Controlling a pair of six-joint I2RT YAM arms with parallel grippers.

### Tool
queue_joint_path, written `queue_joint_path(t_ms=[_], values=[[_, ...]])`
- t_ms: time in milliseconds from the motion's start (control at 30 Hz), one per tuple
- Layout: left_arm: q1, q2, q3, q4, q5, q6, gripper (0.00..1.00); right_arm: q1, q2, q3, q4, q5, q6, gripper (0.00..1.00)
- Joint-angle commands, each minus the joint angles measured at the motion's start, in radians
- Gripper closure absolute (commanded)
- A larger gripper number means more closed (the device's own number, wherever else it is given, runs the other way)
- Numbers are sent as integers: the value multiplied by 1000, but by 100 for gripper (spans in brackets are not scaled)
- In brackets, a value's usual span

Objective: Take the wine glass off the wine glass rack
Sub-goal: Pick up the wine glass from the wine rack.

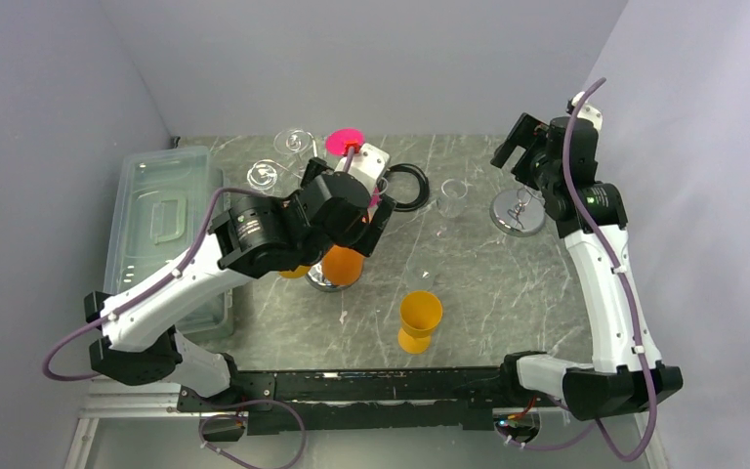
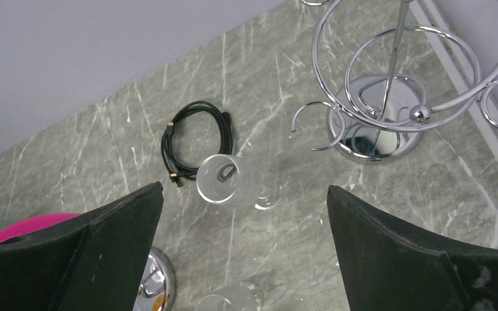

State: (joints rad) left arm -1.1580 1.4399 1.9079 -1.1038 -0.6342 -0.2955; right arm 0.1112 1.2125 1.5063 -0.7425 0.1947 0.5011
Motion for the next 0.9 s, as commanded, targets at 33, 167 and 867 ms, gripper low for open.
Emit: queue_joint_path(t_ms=[33,167,867], values=[[-8,9,6,-14,-81,-47,0,4,-42,-5,12,-9,-2,0],[-8,25,11,-24,-75,-60,1,3,-46,-12,14,-9,-4,0],[14,62,-3,-38,-61,-120,1,3,-59,-27,26,-8,-16,0]])
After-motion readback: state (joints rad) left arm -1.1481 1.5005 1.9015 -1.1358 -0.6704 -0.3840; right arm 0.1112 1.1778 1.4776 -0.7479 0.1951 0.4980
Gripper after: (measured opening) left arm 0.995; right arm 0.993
